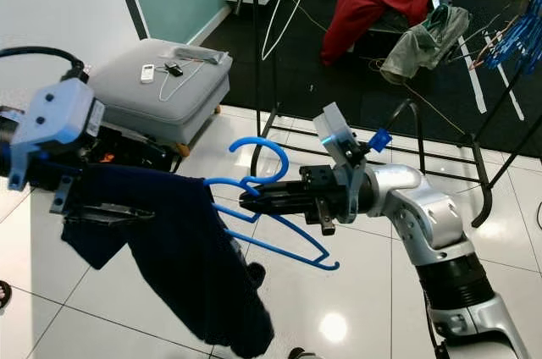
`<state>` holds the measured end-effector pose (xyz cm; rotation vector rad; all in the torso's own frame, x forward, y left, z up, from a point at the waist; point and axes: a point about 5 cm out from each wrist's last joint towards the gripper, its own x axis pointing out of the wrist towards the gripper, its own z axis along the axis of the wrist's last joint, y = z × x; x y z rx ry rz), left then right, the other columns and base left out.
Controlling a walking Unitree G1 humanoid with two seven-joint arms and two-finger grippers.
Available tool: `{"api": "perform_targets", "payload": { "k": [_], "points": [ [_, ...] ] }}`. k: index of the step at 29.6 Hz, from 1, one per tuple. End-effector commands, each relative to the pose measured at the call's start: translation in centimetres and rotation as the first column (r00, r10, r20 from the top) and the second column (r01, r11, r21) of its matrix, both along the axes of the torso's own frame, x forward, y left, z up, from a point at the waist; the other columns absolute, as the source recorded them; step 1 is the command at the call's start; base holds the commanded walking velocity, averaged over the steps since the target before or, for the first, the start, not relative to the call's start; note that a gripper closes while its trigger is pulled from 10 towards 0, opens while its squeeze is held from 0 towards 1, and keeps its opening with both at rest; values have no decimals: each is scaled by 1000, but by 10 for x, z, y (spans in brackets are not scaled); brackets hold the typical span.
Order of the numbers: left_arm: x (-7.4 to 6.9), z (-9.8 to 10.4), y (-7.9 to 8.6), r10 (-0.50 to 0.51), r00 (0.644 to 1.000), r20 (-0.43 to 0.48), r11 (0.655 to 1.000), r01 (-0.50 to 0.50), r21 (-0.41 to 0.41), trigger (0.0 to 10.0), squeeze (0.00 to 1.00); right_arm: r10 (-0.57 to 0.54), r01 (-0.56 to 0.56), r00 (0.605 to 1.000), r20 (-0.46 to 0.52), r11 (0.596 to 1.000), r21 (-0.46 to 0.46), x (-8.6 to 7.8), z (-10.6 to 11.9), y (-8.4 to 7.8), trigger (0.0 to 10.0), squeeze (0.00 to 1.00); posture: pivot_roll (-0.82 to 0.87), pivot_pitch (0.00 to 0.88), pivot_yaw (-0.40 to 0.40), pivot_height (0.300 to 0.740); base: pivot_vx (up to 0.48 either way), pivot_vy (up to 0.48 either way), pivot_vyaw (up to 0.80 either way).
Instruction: Hang hanger
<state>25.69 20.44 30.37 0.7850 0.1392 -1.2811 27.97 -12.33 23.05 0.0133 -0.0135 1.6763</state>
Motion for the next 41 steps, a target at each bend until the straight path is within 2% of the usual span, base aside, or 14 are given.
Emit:
{"api": "perform_targets", "payload": {
  "k": [1, 2, 3, 5, 6, 7, 32, 33, 34, 41],
  "points": [
    [2, -4, -1, 4, 1000, -3, 1000, -4, 9, 10000, 0, 27, -28, 999, 28, 999, 22, -4, 7, 4, 10000, 0, 9, 103, -10, 740, 0, 0, 0],
    [2, -4, -1, 4, 1000, -3, 1000, -4, 9, 10000, 0, 27, -28, 999, 28, 999, 22, -4, 7, 4, 10000, 0, 9, 103, -10, 740, 0, 0, 0],
    [2, -5, -1, 6, 1000, -4, 1000, -6, 15, 9569, 0, 29, -30, 999, 28, 999, 25, -4, 8, 4, 10000, 0, 9, 106, -7, 740, 0, 0, 0],
    [2, -5, -1, 6, 1000, -4, 1000, -6, 15, 9569, 0, 29, -30, 999, 28, 999, 25, -4, 8, 4, 10000, 0, 9, 106, -7, 740, 0, 0, 0],
    [3, -6, -1, 8, 1000, -4, 1000, -8, 20, 784, 0, 31, -32, 999, 28, 999, 27, -4, 8, 4, 10000, 0, 9, 107, -8, 740, 0, 0, 0],
    [4, -6, -1, 12, 1000, -4, 1000, -12, 25, 0, 0, 32, -33, 999, 29, 999, 30, -5, 8, 4, 10000, 0, 8, 108, -8, 740, 0, 0, 0],
    [6, -7, 7, 32, 999, -11, 998, -31, 53, 0, 0, 13, -13, 1000, 22, 999, 43, -2, 9, 7, 10000, 0, 13, 99, -9, 740, 0, 0, 0],
    [6, -7, 8, 32, 999, -9, 998, -32, 55, 0, 0, -7, 6, 1000, 18, 999, 47, 0, 9, 7, 10000, 196, 13, 97, -9, 740, 0, 0, 0],
    [6, -7, 8, 34, 999, -3, 998, -33, 58, 0, 0, -28, 27, 1000, 13, 998, 49, 3, 9, 7, 10000, 1000, 14, 91, -8, 740, 0, 0, 0],
    [12, 0, 12, 66, 996, 55, 994, -70, 80, 0, 0, -142, 142, 990, 1, 986, 87, 14, 10, -1, 10000, 1000, 13, 86, -7, 740, 0, 0, 0]
  ]
}}
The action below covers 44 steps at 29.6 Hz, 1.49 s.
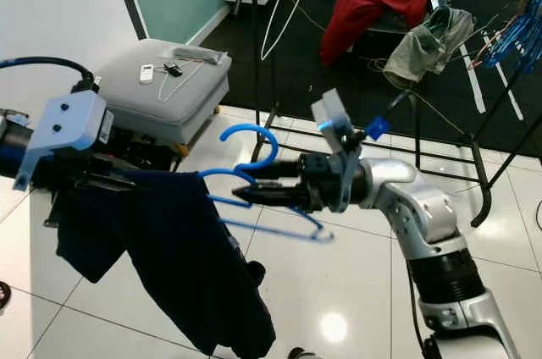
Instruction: Hang hanger
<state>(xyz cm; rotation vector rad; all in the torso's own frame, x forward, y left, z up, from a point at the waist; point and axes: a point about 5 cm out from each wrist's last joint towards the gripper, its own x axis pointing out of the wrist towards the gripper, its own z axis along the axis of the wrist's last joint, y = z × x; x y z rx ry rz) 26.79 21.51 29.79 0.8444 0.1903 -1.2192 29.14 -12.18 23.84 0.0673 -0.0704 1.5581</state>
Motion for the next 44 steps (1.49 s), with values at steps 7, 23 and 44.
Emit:
{"api": "perform_targets", "payload": {
  "k": [7, 23, 44],
  "points": [
    [10, 19, 8, 41, 992, 122, 999, -42, 2, 0, 0, -167, 167, 986, -8, 985, 49, 6, -6, -24, 10000, 1000, 9, 74, 4, 740, 0, 0, 0],
    [27, 52, 32, 184, 955, 232, 967, -134, -217, 0, 0, -460, 479, 878, -134, 850, 220, -16, -9, -108, 10000, 0, -21, 81, 15, 740, 0, 0, 0],
    [14, 126, -11, -34, 926, 376, 873, 211, -440, 10000, 0, -432, 494, 858, -278, 840, 222, -22, -50, -80, 10000, 0, -11, 77, 31, 740, 0, 0, 0]
  ]
}}
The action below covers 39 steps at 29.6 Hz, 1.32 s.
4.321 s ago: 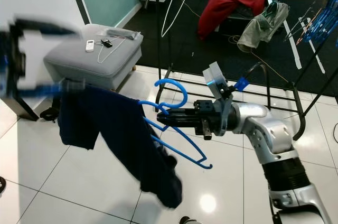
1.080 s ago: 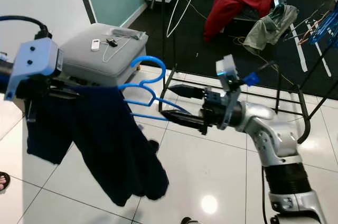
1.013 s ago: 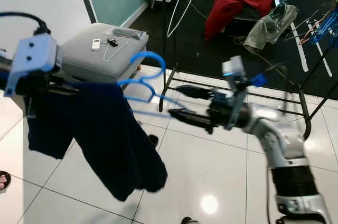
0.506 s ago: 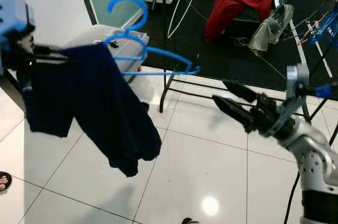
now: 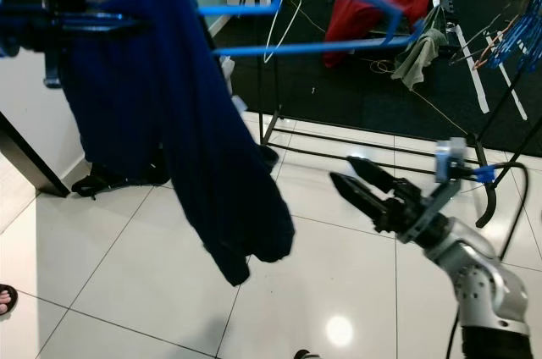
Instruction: Hang hanger
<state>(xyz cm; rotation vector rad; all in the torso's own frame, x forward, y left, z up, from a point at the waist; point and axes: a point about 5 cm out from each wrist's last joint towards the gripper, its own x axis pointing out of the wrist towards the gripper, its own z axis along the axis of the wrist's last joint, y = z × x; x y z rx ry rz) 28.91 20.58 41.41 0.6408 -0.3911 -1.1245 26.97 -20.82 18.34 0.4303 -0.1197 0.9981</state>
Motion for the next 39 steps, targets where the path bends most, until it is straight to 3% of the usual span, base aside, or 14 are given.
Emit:
{"api": "perform_targets", "payload": {
  "k": [1, 5, 7, 9, 12, 15, 25, 26, 32, 39],
  "points": [
    [-7, 10, -1, -36, 998, 42, 999, 38, -28, 10000, 0, 29, -29, 999, 18, 1000, -3, -1, 5, 6, 10000, 0, -11, 77, 31, 740, 0, 0, 0],
    [-10, 14, -5, -56, 997, 59, 998, 58, -37, 10000, 0, 92, -91, 995, 36, 996, -17, -1, 10, 22, 10000, 0, -9, 79, 31, 740, 0, 0, 0],
    [-13, 20, -12, -75, 994, 75, 996, 79, -48, 10000, 0, 170, -165, 984, 50, 982, -92, -4, 11, 44, 10000, 0, -7, 83, 29, 740, 0, 0, 0],
    [-15, 23, -15, -88, 993, 82, 994, 93, -52, 10000, 0, 188, -181, 981, 58, 978, -109, -4, 12, 53, 10000, 0, -8, 83, 29, 740, 0, 0, 0],
    [-15, 23, -15, -88, 993, 82, 994, 93, -52, 10000, 0, 188, -181, 981, 58, 978, -109, -4, 12, 53, 10000, 0, -8, 83, 29, 740, 0, 0, 0],
    [-21, 29, -23, -115, 988, 100, 991, 121, -57, 10000, 0, 247, -231, 966, 69, 955, -188, -5, 12, 72, 10000, 0, -4, 80, 25, 740, 0, 0, 0],
    [-23, 31, -26, -120, 987, 106, 990, 127, -61, 10000, 0, 225, -202, 969, 97, 957, -207, 1, 16, 75, 10000, 0, -6, 84, 27, 740, 0, 0, 0],
    [-23, 31, -26, -118, 987, 107, 990, 125, -63, 10000, 0, 218, -195, 970, 103, 960, -199, 2, 18, 74, 0, 0, -6, 85, 28, 740, 0, 0, 0],
    [-18, 32, -25, -94, 990, 107, 991, 102, -81, 10000, 0, 211, -188, 970, 122, 966, -175, 1, 24, 72, 0, 0, -11, 86, 31, 740, 0, 0, 0],
    [-6, 29, -10, 4, 996, 85, 992, 6, -125, 10000, 0, 199, -174, 972, 125, 967, -188, -1, 25, 66, 0, 0, -13, 86, 32, 740, 0, 0, 0]
  ]
}}
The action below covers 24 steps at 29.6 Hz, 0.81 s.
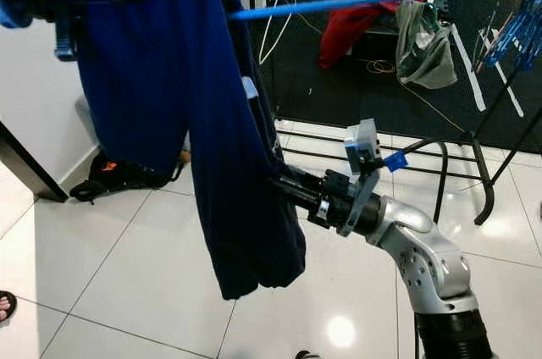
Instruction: Hang hanger
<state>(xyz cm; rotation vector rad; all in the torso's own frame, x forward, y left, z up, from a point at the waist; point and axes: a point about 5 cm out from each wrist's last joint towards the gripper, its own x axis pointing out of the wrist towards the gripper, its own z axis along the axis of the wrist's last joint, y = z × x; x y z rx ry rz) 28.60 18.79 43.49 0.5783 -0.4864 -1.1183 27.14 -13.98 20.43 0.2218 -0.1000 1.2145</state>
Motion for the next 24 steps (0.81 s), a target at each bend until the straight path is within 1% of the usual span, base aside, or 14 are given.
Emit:
{"api": "perform_targets", "payload": {
  "k": [1, 8, 9, 11, 12, 13, 16, 17, 18, 20, 21, 22, 23, 24],
  "points": [
    [-1, 8, 11, 50, 998, 39, 998, -48, -39, 10000, 0, -5, 5, 1000, 22, 1000, 1, -4, 4, -5, 0, 0, -19, 90, 36, 740, 0, 0, 0],
    [3, 8, 22, 93, 995, 33, 994, -91, -64, 10000, 0, -20, 20, 1000, 20, 1000, -11, -4, 4, -10, 0, 0, -21, 90, 33, 740, 0, 0, 0],
    [4, 8, 25, 101, 994, 31, 993, -99, -70, 10000, 0, -23, 24, 1000, 17, 1000, -16, -5, 4, -11, 941, 0, -21, 91, 33, 740, 0, 0, 0],
    [4, 9, 27, 109, 993, 32, 991, -107, -75, 10000, 0, -25, 25, 1000, 15, 999, -19, -5, 4, -11, 1216, 0, -21, 91, 33, 740, 0, 0, 0],
    [5, 9, 30, 117, 993, 32, 990, -114, -81, 10000, 0, -31, 32, 999, 9, 999, -24, -5, 2, -12, 4549, 0, -21, 91, 33, 740, 0, 0, 0],
    [5, 9, 33, 125, 992, 31, 989, -122, -85, 10000, 0, -36, 36, 999, 6, 999, -26, -5, 1, -14, 3569, 0, -19, 89, 31, 740, 0, 0, 0],
    [5, 8, 34, 130, 991, 31, 988, -127, -86, 10000, 0, -38, 38, 999, 5, 999, -27, -5, 1, -14, 3569, 0, -19, 89, 31, 740, 0, 0, 0],
    [5, 6, 38, 130, 991, 19, 989, -128, -79, 10000, 0, -49, 49, 999, 7, 999, -18, -5, 3, -17, 2941, 0, -22, 88, 32, 740, 0, 0, 0],
    [4, -4, 44, 109, 994, 5, 993, -108, -45, 10000, 0, -66, 66, 998, 17, 998, 4, -3, 8, -24, 2353, 0, -22, 86, 31, 740, 0, 0, 0],
    [4, -4, 44, 109, 994, 5, 993, -108, -45, 10000, 0, -66, 66, 998, 17, 998, 4, -3, 8, -24, 2353, 0, -22, 86, 31, 740, 0, 0, 0],
    [2, -10, 48, 92, 996, -6, 996, -92, -19, 10000, 0, -77, 77, 997, 25, 997, 19, -3, 13, -29, 2353, 0, -22, 86, 31, 740, 0, 0, 0],
    [-4, -27, 54, 40, 998, -40, 998, -38, 45, 10000, 0, -107, 106, 993, 40, 993, 46, 0, 21, -40, 2118, 0, -26, 86, 30, 740, 0, 0, 0],
    [-4, -27, 54, 40, 998, -40, 998, -38, 45, 10000, 0, -107, 106, 993, 40, 993, 46, 0, 21, -40, 2118, 0, -26, 86, 30, 740, 0, 0, 0],
    [-9, -41, 58, -6, 996, -93, 997, 14, 82, 10000, 0, -134, 130, 989, 54, 989, 71, 2, 29, -51, 2118, 0, -28, 87, 28, 740, 0, 0, 0]
  ]
}}
